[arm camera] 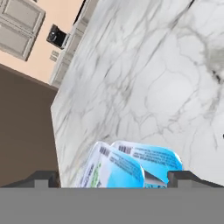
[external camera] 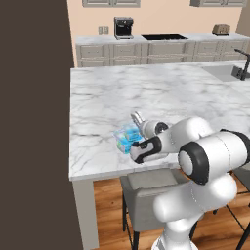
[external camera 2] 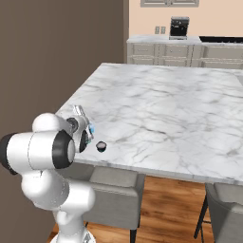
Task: Stack the yogurt containers by placing the smaller containers on top of the larger containers.
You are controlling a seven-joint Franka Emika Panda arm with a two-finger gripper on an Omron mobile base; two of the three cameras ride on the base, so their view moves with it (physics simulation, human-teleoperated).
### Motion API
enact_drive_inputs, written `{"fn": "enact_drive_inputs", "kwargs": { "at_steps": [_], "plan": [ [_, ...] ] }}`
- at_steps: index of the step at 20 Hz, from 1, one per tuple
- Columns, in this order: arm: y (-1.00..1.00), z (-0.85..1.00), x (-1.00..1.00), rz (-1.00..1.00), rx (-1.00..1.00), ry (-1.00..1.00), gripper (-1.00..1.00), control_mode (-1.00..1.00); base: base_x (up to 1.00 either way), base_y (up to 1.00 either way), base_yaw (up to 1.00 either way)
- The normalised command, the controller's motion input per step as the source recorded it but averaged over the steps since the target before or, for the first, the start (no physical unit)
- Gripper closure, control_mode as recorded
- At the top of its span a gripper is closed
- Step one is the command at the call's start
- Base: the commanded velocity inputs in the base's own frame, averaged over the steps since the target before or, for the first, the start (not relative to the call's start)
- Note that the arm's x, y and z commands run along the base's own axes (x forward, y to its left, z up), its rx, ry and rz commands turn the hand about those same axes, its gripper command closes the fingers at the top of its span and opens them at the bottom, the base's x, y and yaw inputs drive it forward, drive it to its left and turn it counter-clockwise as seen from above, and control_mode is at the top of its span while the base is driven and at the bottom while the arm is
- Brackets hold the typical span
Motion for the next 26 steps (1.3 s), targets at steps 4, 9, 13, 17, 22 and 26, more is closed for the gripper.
{"fn": "enact_drive_inputs", "kwargs": {
  "at_steps": [4, 9, 13, 17, 22, 26],
  "plan": [
    [-0.14, 0.29, -0.19, -0.02, 0.0, 0.14, -1.0, -1.0, 0.0, 0.0, 0.0],
    [-0.18, 0.26, -0.28, -0.03, 0.0, 0.17, -1.0, -1.0, 0.0, 0.0, 0.0],
    [-0.18, 0.25, -0.28, -0.03, 0.0, 0.17, -1.0, -1.0, 0.0, 0.0, 0.0],
    [-0.17, 0.29, -0.26, -0.03, 0.0, 0.15, -1.0, -1.0, 0.0, 0.0, 0.0],
    [-0.19, 0.3, -0.29, -0.02, 0.0, 0.12, -1.0, -1.0, 0.0, 0.0, 0.0],
    [-0.22, 0.04, -0.29, 0.0, 0.0, 0.07, -1.0, -1.0, 0.0, 0.0, 0.0]
  ]
}}
